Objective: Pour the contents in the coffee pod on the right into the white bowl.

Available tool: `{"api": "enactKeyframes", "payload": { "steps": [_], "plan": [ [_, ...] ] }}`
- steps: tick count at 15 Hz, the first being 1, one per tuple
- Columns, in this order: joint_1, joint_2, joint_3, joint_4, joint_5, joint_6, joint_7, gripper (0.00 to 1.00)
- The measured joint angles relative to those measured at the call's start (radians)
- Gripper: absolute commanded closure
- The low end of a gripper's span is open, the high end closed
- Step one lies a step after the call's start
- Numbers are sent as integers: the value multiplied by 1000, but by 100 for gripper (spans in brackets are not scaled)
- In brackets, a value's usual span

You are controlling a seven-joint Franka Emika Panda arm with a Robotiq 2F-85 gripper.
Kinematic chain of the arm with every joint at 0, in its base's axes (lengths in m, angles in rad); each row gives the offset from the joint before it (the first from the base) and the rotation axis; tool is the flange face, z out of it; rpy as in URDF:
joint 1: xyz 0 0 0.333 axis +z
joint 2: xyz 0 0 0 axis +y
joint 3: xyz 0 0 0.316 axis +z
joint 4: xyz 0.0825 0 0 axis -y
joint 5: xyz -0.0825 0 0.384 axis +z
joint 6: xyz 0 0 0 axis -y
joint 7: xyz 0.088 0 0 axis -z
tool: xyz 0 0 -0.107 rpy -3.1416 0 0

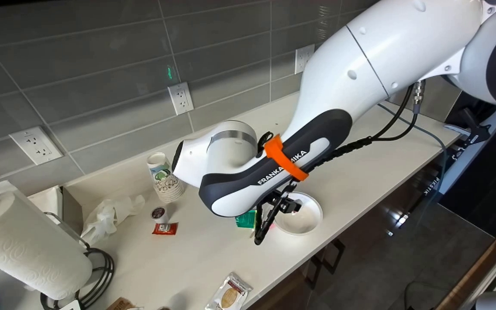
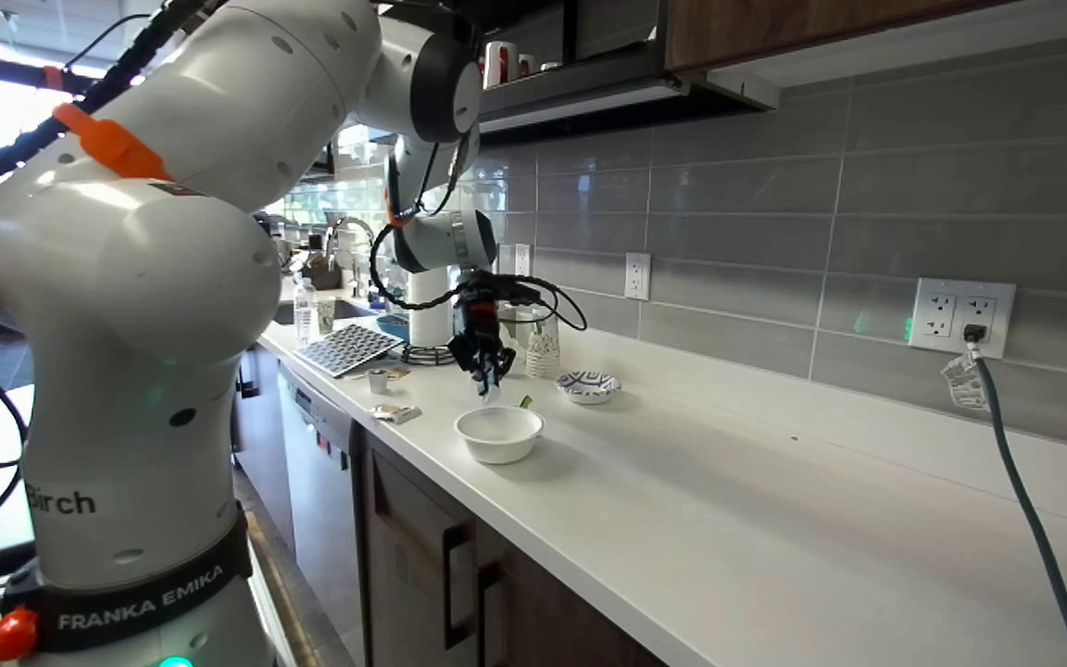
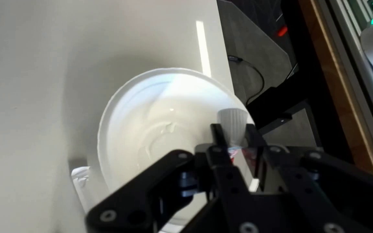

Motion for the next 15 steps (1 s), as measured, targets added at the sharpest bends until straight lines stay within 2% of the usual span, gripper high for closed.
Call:
{"api": "enactKeyframes", "payload": {
  "steps": [9, 15],
  "plan": [
    [-17, -60, -14, -107, 70, 241, 203, 81],
    [-13, -99, -35, -186, 76, 375, 376, 81]
  ]
}}
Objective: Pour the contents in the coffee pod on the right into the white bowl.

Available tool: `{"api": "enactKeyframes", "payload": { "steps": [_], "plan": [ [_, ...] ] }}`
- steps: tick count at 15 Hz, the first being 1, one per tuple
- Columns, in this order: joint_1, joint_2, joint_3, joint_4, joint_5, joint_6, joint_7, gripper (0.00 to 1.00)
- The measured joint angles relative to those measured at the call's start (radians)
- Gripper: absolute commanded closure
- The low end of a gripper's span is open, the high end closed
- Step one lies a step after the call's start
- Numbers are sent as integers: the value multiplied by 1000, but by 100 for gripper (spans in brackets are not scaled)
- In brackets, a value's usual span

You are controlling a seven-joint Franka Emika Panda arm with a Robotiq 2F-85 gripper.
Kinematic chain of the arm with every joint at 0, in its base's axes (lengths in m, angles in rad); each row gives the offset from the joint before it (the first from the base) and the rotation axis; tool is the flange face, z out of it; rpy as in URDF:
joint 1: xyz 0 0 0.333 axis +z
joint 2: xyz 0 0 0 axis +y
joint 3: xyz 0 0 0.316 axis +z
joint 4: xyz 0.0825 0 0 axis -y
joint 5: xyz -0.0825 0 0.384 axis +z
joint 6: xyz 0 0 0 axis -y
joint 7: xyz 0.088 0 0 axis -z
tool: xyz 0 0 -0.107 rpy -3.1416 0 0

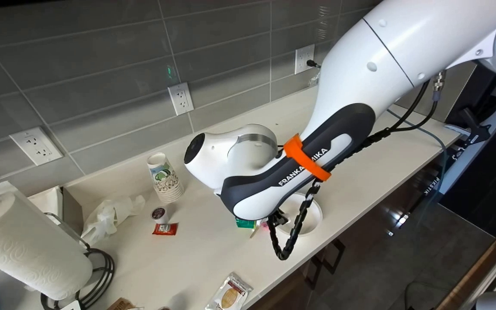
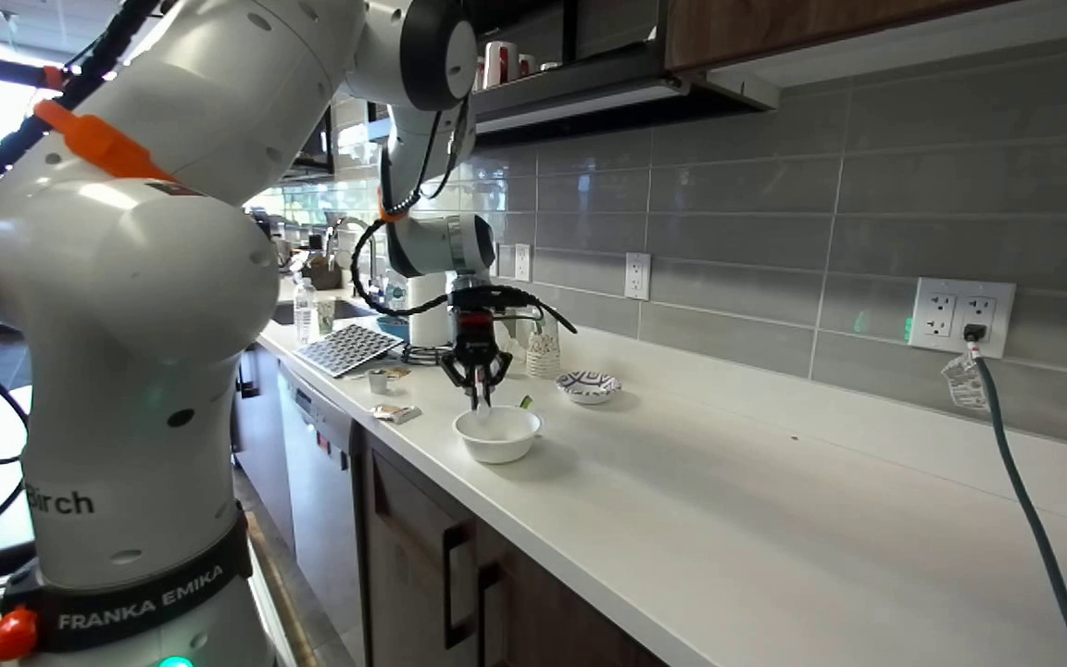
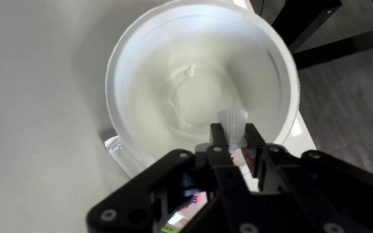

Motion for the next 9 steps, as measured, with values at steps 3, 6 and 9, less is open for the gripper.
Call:
{"api": "enactKeyframes", "payload": {
  "steps": [3, 6, 9],
  "plan": [
    [10, -15, -12, -25, 0, 20, 71, 81],
    [24, -28, -28, -45, -7, 30, 143, 84],
    [38, -40, -41, -59, -8, 39, 212, 82]
  ]
}}
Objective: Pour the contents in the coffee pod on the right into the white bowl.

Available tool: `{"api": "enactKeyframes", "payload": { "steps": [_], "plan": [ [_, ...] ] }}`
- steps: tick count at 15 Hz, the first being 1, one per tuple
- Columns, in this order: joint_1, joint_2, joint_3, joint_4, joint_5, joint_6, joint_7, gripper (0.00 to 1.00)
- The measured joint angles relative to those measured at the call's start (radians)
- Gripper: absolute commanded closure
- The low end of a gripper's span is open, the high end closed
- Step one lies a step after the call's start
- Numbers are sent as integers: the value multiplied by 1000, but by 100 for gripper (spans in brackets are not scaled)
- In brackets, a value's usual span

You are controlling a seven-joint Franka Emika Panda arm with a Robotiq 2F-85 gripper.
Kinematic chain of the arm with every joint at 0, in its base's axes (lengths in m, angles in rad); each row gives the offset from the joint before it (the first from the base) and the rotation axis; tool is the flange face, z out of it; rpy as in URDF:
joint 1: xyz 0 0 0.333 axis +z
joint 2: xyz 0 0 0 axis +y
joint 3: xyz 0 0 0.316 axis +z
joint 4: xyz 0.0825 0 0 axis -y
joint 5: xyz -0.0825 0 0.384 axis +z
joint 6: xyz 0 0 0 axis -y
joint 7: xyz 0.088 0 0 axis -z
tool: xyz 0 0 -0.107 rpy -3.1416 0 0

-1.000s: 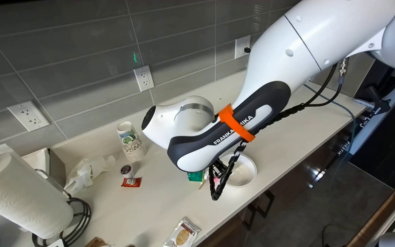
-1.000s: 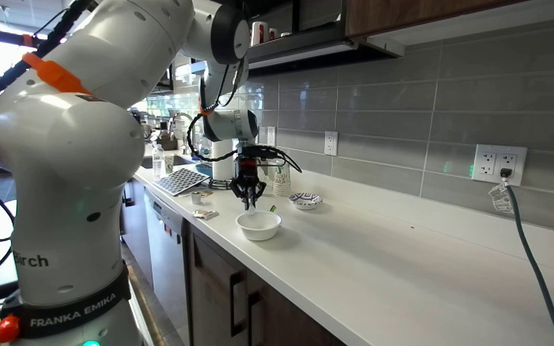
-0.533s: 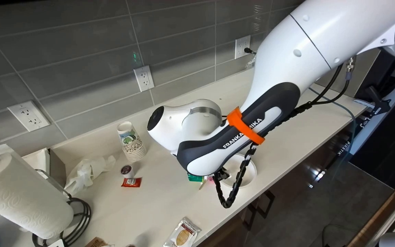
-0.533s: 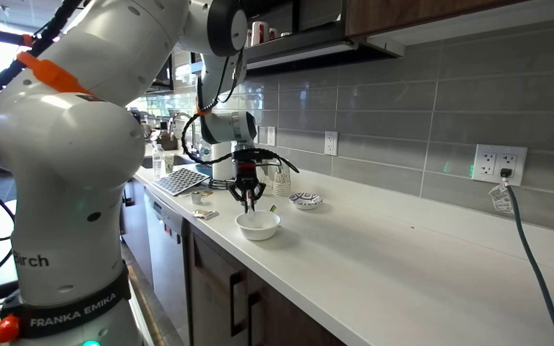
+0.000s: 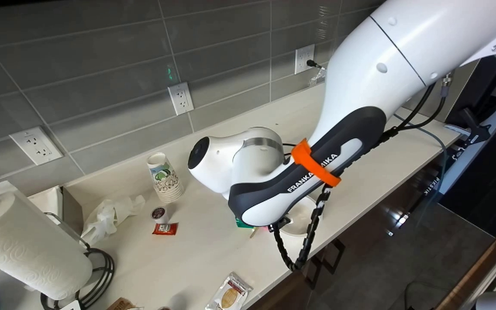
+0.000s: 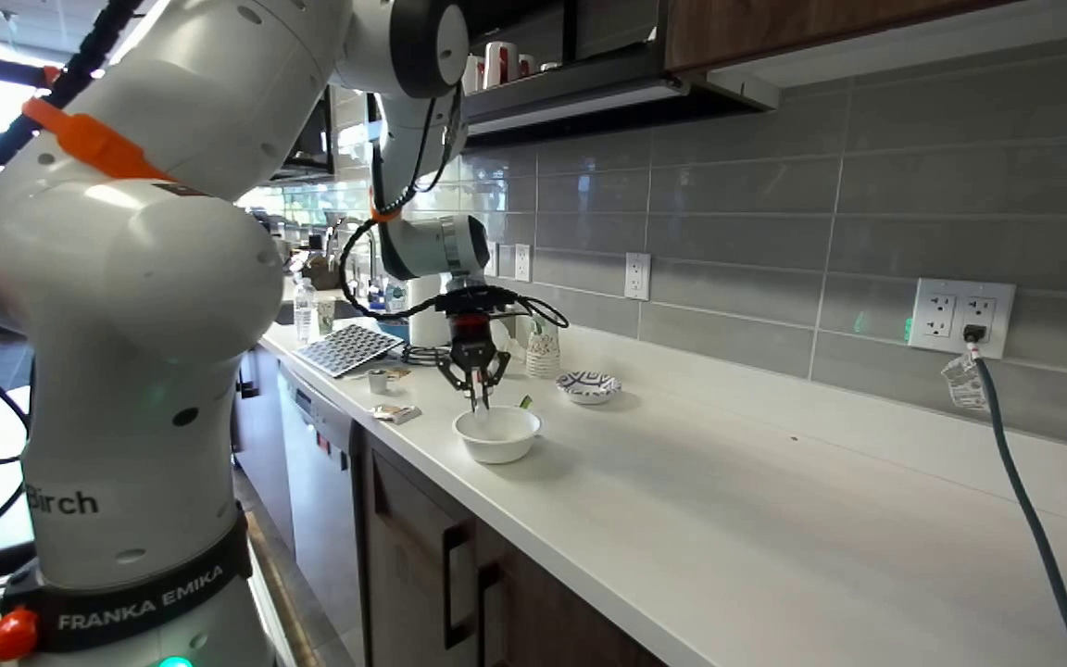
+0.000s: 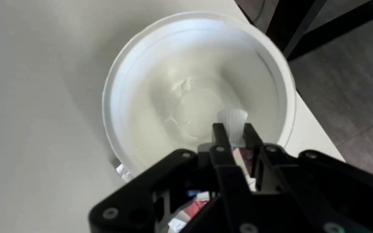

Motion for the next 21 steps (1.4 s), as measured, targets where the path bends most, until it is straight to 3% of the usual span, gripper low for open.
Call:
{"api": "enactKeyframes", "payload": {
  "steps": [6, 15, 21],
  "plan": [
    [0, -97, -67, -19, -36, 29, 97, 84],
    [-179, -375, -141, -17, -45, 43, -44, 81],
    [-270, -417, -168, -138, 9, 239, -82, 84]
  ]
}}
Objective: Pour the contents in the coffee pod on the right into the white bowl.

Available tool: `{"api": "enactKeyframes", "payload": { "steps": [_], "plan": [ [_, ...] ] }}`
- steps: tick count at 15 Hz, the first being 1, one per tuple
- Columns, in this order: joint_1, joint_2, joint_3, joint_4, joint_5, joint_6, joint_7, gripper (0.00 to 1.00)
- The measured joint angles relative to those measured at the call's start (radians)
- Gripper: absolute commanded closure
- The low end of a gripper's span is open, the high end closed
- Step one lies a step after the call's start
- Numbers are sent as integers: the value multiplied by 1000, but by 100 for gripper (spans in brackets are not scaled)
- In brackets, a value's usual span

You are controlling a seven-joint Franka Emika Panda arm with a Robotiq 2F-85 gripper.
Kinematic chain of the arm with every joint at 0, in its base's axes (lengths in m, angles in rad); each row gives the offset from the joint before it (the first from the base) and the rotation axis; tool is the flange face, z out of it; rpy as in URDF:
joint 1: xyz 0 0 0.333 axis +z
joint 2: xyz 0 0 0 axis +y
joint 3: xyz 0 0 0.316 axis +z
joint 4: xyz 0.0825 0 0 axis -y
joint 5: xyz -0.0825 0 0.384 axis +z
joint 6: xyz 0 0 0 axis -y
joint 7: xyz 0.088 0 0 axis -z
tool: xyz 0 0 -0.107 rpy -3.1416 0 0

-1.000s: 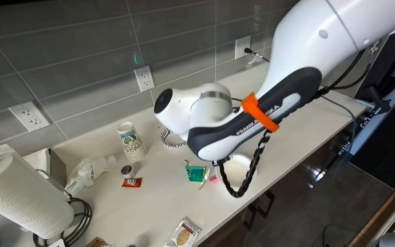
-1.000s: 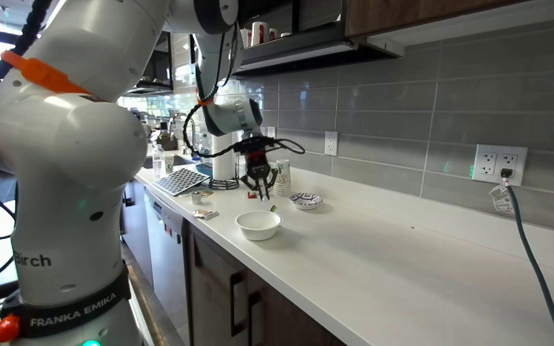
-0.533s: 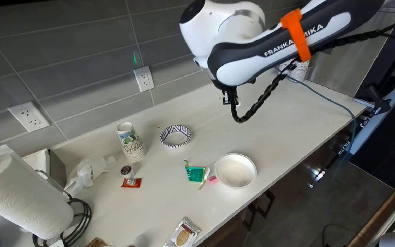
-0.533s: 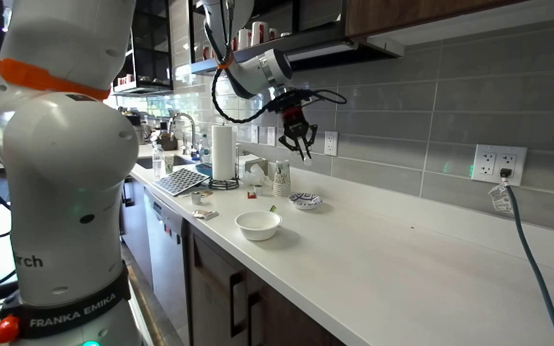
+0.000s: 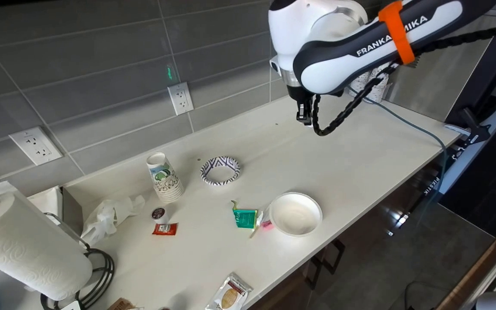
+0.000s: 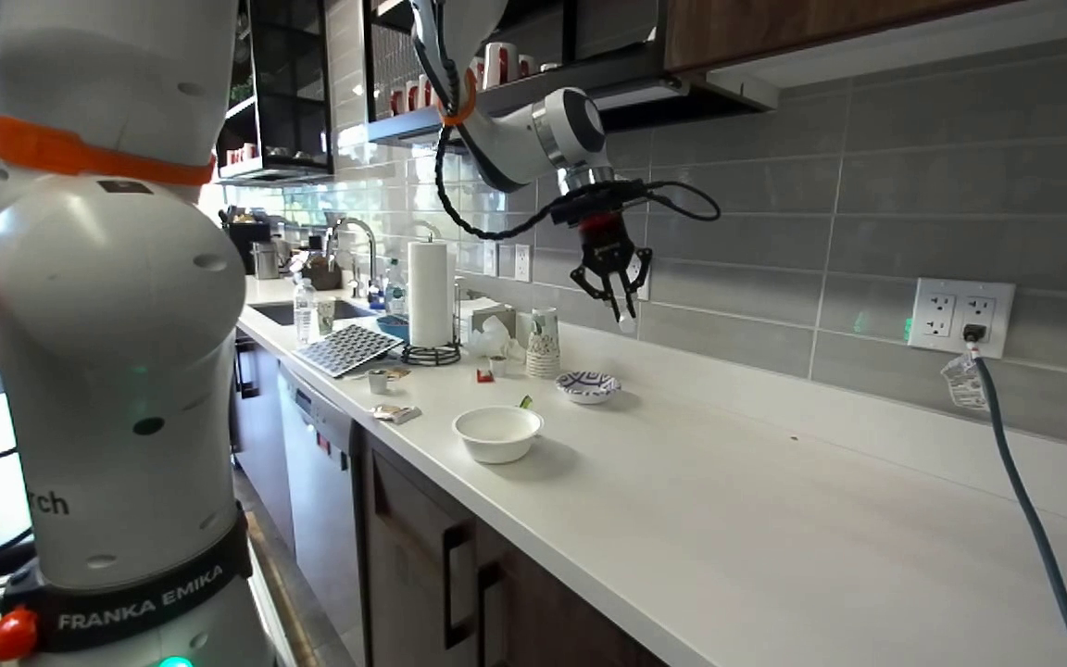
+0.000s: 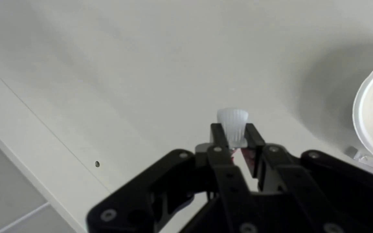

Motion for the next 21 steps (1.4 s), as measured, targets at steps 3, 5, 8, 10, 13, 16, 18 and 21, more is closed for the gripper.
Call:
{"api": "enactKeyframes", "payload": {
  "steps": [3, 5, 8, 10, 13, 16, 18, 21],
  "plan": [
    [-28, -13, -17, -75, 8, 127, 0, 86],
    [-43, -24, -28, -119, 12, 183, 0, 86],
    [-63, -39, -45, -184, 17, 256, 0, 84],
    [-78, -44, -59, -229, 20, 330, 0, 78],
    [-99, -47, -83, -290, 21, 427, 0, 81],
    [-116, -47, -106, -338, 21, 504, 2, 85],
    [-122, -46, -122, -363, 20, 552, 4, 84],
    [-133, -39, -146, -397, 11, 617, 8, 84]
  ]
}}
